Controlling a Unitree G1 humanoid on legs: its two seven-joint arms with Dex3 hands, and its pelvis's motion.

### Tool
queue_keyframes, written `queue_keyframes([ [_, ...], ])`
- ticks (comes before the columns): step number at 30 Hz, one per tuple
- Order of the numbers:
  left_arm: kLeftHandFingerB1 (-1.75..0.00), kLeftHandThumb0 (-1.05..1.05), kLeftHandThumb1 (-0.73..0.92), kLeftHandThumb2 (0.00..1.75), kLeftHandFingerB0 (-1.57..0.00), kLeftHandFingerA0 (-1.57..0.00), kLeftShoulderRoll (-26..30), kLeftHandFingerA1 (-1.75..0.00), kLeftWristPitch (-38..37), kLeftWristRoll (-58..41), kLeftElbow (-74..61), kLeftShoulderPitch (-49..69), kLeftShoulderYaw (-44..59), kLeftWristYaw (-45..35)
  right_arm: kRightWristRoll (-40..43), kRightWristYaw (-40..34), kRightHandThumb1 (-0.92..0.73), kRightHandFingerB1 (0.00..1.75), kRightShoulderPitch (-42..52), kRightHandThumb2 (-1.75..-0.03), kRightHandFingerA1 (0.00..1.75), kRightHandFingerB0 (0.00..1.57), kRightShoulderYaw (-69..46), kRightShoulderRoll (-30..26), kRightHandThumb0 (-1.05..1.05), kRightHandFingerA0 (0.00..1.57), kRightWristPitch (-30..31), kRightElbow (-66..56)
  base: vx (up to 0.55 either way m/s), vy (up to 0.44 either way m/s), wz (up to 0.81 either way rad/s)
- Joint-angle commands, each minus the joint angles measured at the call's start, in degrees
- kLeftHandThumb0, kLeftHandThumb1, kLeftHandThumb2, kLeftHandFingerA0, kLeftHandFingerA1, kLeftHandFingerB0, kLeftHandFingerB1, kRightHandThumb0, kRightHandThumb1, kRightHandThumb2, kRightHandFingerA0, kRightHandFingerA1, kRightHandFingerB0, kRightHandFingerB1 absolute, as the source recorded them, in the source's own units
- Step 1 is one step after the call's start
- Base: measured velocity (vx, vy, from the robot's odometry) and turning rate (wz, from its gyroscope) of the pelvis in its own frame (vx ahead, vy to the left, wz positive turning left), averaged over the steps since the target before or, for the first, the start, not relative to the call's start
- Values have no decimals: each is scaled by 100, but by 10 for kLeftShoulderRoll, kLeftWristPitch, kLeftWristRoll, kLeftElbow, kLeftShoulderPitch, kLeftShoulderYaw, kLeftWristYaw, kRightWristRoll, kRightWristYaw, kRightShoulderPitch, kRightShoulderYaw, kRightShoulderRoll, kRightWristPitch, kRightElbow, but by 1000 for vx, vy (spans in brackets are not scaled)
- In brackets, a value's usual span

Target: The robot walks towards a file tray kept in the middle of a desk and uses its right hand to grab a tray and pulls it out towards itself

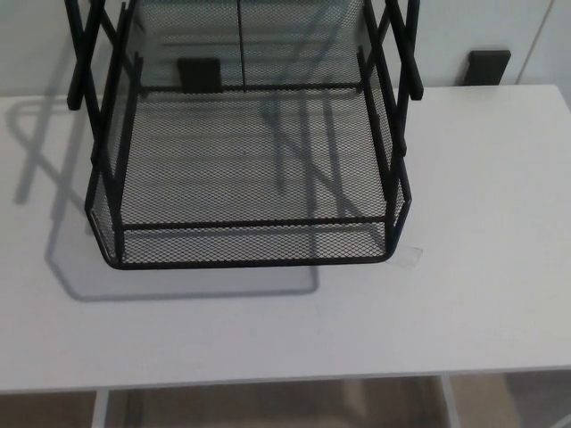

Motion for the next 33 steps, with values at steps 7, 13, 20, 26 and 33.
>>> queue_keyframes([
  [7, -33, -36, 56, 57, -29, -41, 11, -38, 6, 17, -44, 1, -7, 10, 192, -17, -48, 48, 176, -81, 54, 37, -134, -10, -55, 53, -202, -606, 0, 0, 0],
  [13, -32, -35, 55, 56, -27, -43, 3, -39, 7, 9, -76, 17, -8, 1, 116, -99, -57, 37, 64, -58, 40, 47, -183, -30, -52, 56, -232, -671, 0, 0, 0],
  [20, -32, -32, 56, 57, -26, -47, -28, -39, 26, -6, -195, 62, -20, 6, -13, -76, -47, 43, -152, -79, 48, 31, -138, -102, -63, 39, -117, -671, 0, 0, 0],
  [26, -33, -38, 56, 57, -28, -42, -34, -37, -11, 33, -223, 78, -52, 15, -254, 94, -55, 35, -436, -57, 52, 22, 10, -80, -63, 14, 148, -671, 0, 0, 0],
  [33, -32, -33, 57, 57, -31, -43, -14, -38, -8, 53, -223, 70, -60, 18, -511, 182, -28, 50, -557, -89, 55, 0, 163, 4, -37, 4, 177, -554, 0, 0, 0],
])
